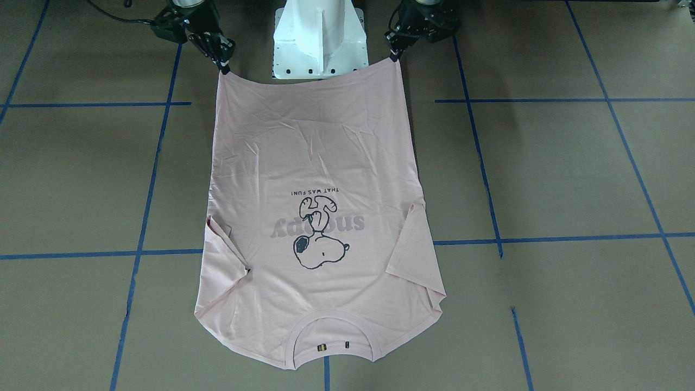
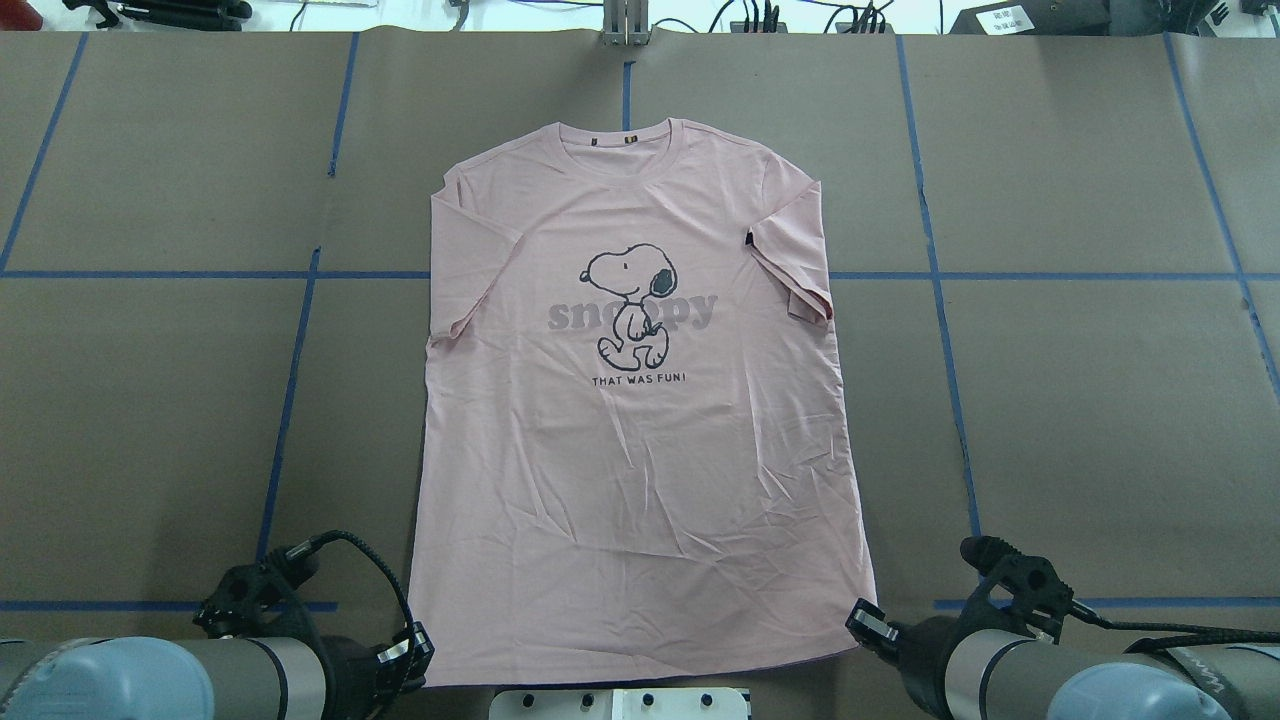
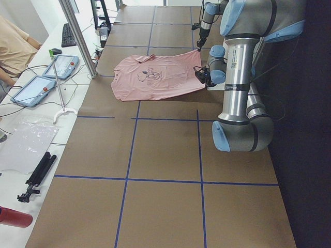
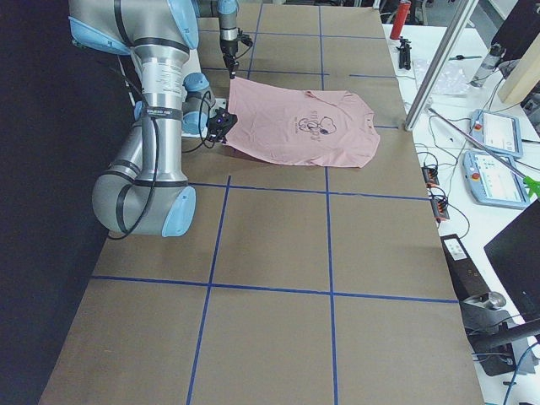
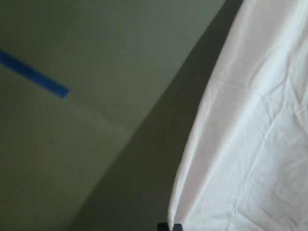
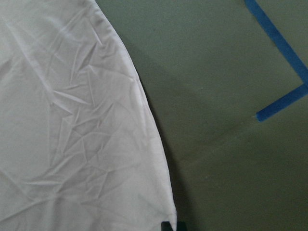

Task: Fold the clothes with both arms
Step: 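Lift the hem with both grippers and fold it toward the collar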

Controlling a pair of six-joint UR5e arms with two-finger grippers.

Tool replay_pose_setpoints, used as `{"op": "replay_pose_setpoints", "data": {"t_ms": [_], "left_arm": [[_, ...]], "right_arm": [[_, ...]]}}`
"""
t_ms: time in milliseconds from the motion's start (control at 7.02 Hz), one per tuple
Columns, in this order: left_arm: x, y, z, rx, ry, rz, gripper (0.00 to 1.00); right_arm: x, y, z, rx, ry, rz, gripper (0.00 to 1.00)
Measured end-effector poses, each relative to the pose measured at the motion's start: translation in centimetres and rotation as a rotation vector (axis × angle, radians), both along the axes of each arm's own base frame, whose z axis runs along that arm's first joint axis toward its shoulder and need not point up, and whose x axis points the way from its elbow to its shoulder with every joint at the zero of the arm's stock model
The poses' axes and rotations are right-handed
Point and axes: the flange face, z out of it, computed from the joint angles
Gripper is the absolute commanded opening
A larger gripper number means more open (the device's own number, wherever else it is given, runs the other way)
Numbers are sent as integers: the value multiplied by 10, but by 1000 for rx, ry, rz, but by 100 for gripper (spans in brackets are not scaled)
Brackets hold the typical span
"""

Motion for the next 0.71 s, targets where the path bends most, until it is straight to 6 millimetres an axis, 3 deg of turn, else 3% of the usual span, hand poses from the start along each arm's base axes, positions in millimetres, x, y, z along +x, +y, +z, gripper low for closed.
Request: {"op": "replay_pose_setpoints", "data": {"t_ms": [142, 285, 427, 570, 712], "left_arm": [[-11, -3, -10, -4, 2, -9, 0], [-18, -23, -16, 41, 5, -26, 0], [-23, -58, -14, 110, -12, -50, 0], [-21, -101, -2, 166, -57, -74, 0], [-16, -148, 9, 211, -104, -102, 0]], "right_arm": [[11, -12, -9, 3, -19, 29, 0], [17, -32, -19, 21, -38, 63, 0], [12, -63, -29, 77, -46, 93, 0], [1, -108, -38, 137, -36, 126, 0], [-9, -165, -41, 160, -11, 152, 0]]}}
